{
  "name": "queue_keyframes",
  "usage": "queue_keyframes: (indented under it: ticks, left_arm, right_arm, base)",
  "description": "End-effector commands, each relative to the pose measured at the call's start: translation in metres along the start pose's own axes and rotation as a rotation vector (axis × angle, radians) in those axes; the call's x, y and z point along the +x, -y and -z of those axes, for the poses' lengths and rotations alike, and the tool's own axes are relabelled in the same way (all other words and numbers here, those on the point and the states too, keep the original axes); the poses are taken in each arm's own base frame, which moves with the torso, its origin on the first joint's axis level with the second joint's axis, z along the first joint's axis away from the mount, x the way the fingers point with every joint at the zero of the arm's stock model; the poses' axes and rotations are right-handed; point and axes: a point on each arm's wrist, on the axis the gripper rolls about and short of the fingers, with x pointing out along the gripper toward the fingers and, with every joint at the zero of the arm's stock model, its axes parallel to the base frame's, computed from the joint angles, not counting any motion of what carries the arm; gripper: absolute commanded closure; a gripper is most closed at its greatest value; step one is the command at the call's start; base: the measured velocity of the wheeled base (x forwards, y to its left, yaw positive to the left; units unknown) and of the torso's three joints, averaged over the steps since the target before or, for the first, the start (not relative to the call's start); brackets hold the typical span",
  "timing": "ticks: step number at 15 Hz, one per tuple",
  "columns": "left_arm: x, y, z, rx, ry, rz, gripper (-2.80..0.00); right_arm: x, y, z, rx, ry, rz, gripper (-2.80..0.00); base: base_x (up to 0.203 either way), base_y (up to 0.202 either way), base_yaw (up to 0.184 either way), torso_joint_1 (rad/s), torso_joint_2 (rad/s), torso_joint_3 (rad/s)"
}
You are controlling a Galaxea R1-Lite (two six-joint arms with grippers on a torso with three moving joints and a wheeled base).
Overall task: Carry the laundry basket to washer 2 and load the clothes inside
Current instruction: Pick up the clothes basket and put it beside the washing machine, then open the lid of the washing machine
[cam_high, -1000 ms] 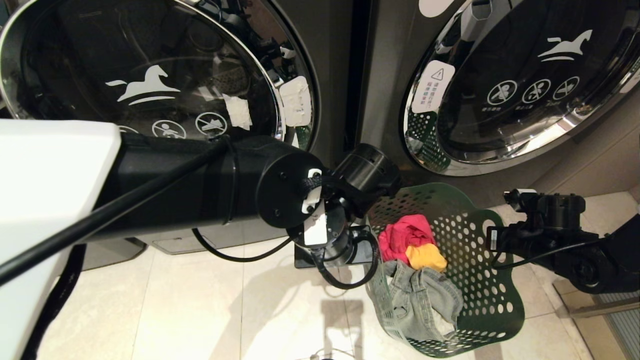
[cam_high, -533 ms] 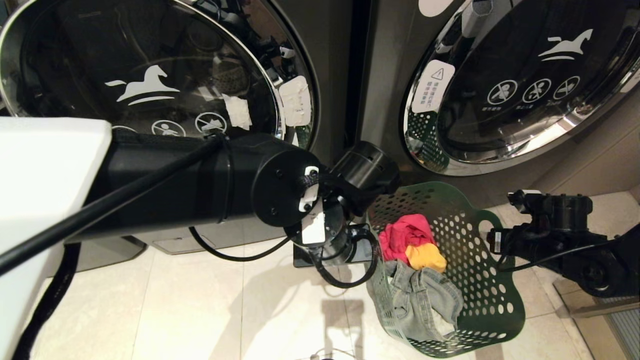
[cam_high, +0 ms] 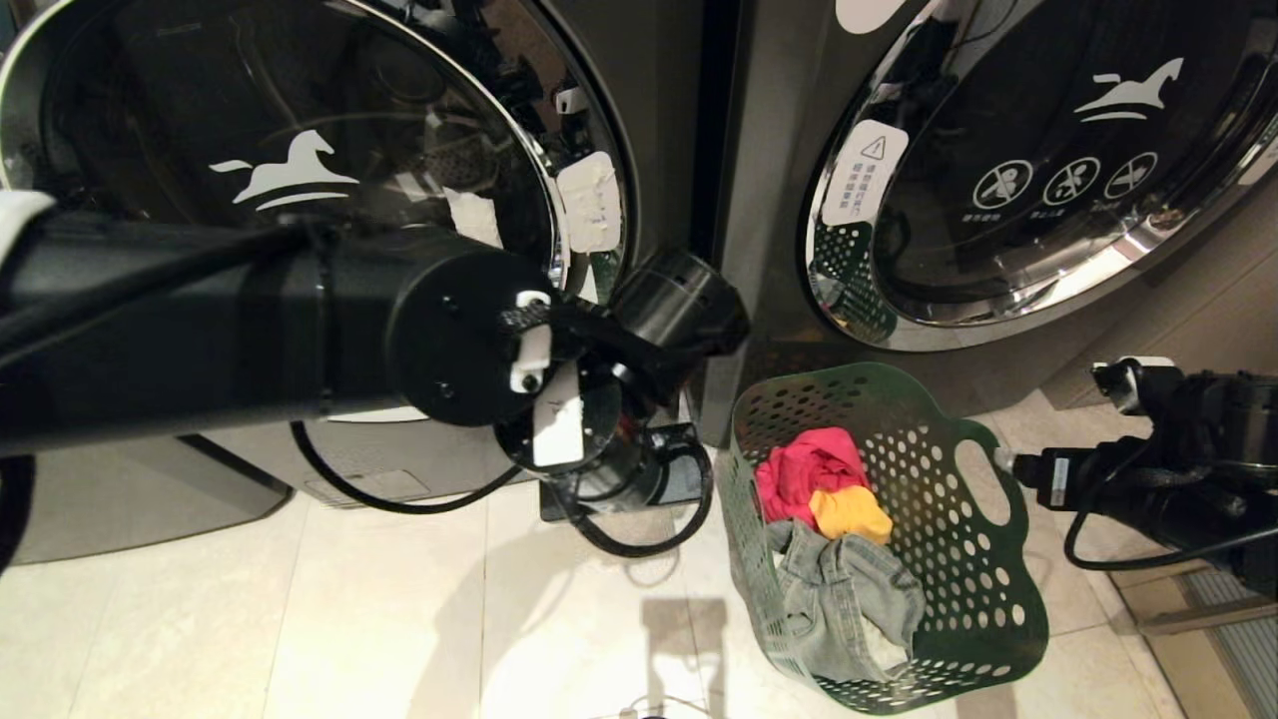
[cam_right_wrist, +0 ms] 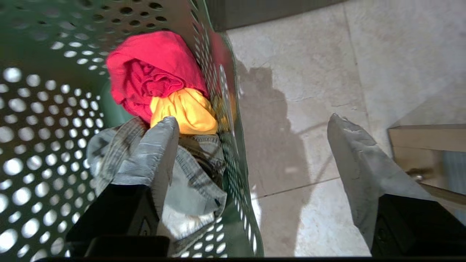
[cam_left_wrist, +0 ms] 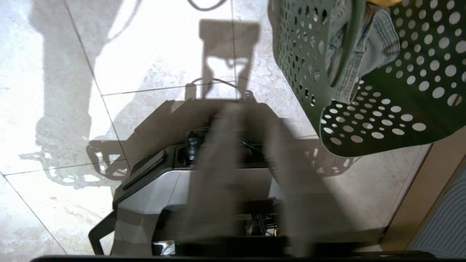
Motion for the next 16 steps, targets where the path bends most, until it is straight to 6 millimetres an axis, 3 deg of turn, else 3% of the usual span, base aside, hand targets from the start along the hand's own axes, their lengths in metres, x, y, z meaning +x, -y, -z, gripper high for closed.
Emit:
queue_keyframes:
  ticks: [1, 2, 7, 10, 13, 14, 16]
  left_arm:
    - [-0.037, -0.033, -0.008, -0.058, 0.046, 0.002, 0.0]
    - [-0.045, -0.051, -0.006, -0.077, 0.047, -0.021, 0.0]
    - [-0.077, -0.151, -0.001, -0.279, 0.098, -0.189, 0.0]
    - [-0.084, -0.214, 0.017, -0.451, 0.105, -0.369, 0.0]
    - [-0.094, -0.254, 0.047, -0.589, 0.122, -0.499, 0.0]
    - [-0.098, -0.264, 0.063, -0.624, 0.124, -0.537, 0.0]
    - [-0.105, -0.273, 0.115, -0.618, 0.098, -0.587, 0.0]
  right_arm:
    - [-0.049, -0.002, -0.023, -0.004, 0.098, -0.023, -2.8]
    - [-0.065, -0.005, -0.024, -0.01, 0.087, -0.04, 0.0]
    - [-0.13, -0.009, -0.007, -0.044, 0.009, -0.1, 0.0]
    - [-0.162, 0.0, 0.027, -0.087, -0.057, -0.07, 0.0]
    - [-0.173, 0.009, 0.059, -0.133, -0.129, 0.002, 0.0]
    - [-0.176, 0.013, 0.065, -0.127, -0.137, 0.04, 0.0]
    - [-0.18, 0.02, 0.078, -0.12, -0.153, 0.11, 0.0]
  base:
    - [0.0, 0.0, 0.0, 0.0, 0.0, 0.0]
    - [0.0, 0.0, 0.0, 0.0, 0.0, 0.0]
    - [0.0, 0.0, 0.0, 0.0, 0.0, 0.0]
    - [0.0, 0.0, 0.0, 0.0, 0.0, 0.0]
    - [0.0, 0.0, 0.0, 0.0, 0.0, 0.0]
    - [0.0, 0.0, 0.0, 0.0, 0.0, 0.0]
    - [0.0, 0.0, 0.0, 0.0, 0.0, 0.0]
